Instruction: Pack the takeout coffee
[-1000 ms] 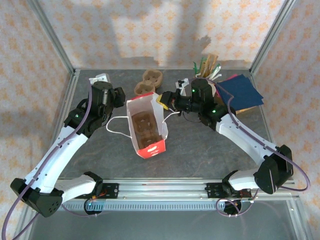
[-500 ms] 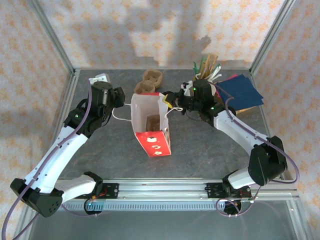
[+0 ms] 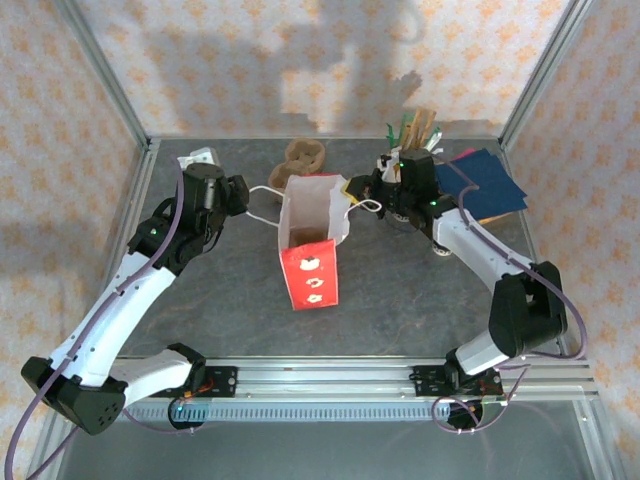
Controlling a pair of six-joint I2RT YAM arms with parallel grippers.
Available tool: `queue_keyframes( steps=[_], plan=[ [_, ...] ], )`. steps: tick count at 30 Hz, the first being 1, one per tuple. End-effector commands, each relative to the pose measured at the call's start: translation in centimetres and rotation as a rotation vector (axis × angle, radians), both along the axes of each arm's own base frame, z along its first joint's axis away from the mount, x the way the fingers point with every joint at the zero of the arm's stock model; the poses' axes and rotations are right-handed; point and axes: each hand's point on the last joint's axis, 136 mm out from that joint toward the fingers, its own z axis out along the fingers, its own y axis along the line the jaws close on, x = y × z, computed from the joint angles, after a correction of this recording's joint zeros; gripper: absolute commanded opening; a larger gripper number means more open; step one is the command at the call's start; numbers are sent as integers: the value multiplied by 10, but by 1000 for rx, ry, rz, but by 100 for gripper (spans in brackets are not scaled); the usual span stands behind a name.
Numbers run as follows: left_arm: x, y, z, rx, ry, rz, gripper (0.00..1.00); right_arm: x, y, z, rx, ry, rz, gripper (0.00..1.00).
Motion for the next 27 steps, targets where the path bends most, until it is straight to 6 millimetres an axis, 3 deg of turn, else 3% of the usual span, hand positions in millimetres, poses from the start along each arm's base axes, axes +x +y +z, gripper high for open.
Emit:
queue_keyframes(
  steps=[1, 4, 11, 21, 27],
  plan=[
    [-4, 10, 2, 10, -8, 30, 43, 7, 6, 6, -22, -52, 56, 0],
    [-4, 9, 1, 9, -4, 28, 43, 11, 7, 4, -42, -62, 69, 0],
    [-3, 9, -1, 8, 2, 27, 43, 11, 8, 30, -19, -141, 78, 0],
    [-2, 8, 1, 2, -3, 24, 43, -1, 5, 46, 24, -227, 83, 0],
    [0, 6, 1, -3, 1, 15, 43, 3, 3, 58, 11, -283, 64, 2]
  ],
)
